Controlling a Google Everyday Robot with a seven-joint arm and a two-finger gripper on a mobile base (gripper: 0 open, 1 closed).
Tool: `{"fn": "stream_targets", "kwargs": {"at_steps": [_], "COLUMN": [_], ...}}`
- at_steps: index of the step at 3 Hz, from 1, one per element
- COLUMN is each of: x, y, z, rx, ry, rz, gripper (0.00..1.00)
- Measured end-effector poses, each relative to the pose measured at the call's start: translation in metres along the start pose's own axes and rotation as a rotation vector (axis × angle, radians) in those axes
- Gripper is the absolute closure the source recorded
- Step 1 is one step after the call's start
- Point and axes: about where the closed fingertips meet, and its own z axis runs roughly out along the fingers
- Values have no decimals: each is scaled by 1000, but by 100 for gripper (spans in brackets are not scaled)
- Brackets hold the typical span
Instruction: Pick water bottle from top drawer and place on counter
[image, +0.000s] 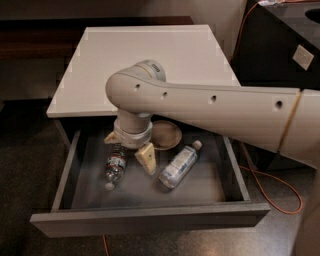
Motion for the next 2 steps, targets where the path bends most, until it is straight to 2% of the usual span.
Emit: {"fn": "stream_targets", "kwargs": {"at_steps": [1,2], "x": [-9,-9], "y": [-15,-14], "z": [1,4], "rx": [-15,-21], "ry": [-19,-21], "rz": [-138,-138], "gripper": [0,0]}}
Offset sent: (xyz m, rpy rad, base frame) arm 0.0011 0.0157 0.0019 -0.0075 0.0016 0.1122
